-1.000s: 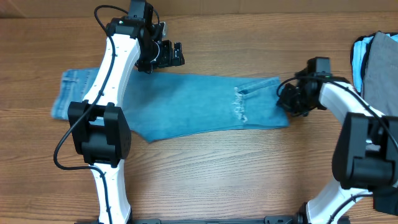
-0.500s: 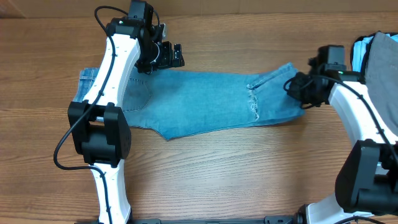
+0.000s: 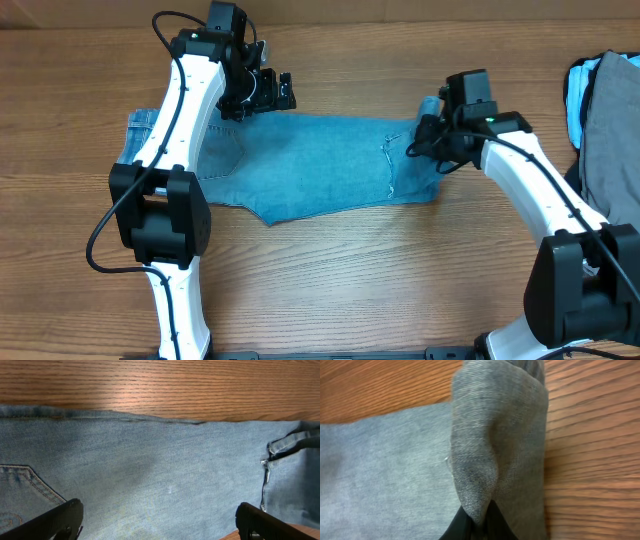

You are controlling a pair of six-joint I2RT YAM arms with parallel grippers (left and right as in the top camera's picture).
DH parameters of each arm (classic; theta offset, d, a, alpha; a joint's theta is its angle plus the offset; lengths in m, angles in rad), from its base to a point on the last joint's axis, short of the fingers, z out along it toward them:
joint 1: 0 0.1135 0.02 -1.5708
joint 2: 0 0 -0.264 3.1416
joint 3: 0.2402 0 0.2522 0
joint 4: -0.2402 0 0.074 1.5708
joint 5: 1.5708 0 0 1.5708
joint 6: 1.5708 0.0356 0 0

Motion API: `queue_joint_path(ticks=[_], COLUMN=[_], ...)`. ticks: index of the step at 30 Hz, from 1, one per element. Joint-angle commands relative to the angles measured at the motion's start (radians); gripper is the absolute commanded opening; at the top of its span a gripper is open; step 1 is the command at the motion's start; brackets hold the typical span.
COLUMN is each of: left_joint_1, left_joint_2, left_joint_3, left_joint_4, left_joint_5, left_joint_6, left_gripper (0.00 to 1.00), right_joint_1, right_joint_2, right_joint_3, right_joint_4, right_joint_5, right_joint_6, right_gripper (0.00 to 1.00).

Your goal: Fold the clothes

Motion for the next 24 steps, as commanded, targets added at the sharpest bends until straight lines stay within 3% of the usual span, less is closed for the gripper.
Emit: queue_joint_path(ticks=[1, 5, 8, 11, 13, 15, 18, 19, 24], left_joint_1=[-0.001, -0.004, -0.031, -0.079, -0.126, -0.177, -0.253, -0.275, -0.349], left_joint_2=[-0.006, -0.006, -0.006, -0.003, 0.008, 0.034, 0.082, 0.099, 0.149], left_joint_3=[0.009, 0.009, -0.001, -0.017, -0.027, -0.029, -0.029, -0.029, -0.029], left_joint_4=[-0.004, -0.025, -0.024, -0.018, -0.002, 0.025, 0.08, 0.104, 0.225], left_joint_5=[0.001, 0.069, 0.234, 0.245, 0.238, 0.238, 0.238, 0.239, 0.25], left_joint_6=[0.002, 0.024, 0.159, 0.17, 0.169, 0.147, 0.097, 0.084, 0.013], left_gripper=[1.0, 1.0, 1.0, 0.97, 0.75, 0.41, 0.09, 0.04, 0.04], right_joint_1=[0.03, 0.007, -0.031, -0.053, -0.064, -0.066, -0.066, -0.066, -0.066], right_joint_2=[-0.029, -0.029, -0.029, -0.029, -0.029, -0.029, -0.029, -0.029, -0.029], right_joint_3=[0.026, 0.029, 0.049, 0.073, 0.092, 0.111, 0.13, 0.132, 0.132], right_joint_4=[0.007, 0.004, -0.002, -0.011, -0.015, -0.025, -0.051, -0.059, -0.091], right_joint_5=[0.042, 0.128, 0.118, 0.09, 0.051, 0.026, 0.016, 0.015, -0.01], right_joint_6=[0.017, 0.039, 0.039, 0.039, 0.039, 0.039, 0.039, 0.039, 0.039], right_gripper=[0.04, 0.04, 0.04, 0.04, 0.04, 0.04, 0.04, 0.04, 0.04])
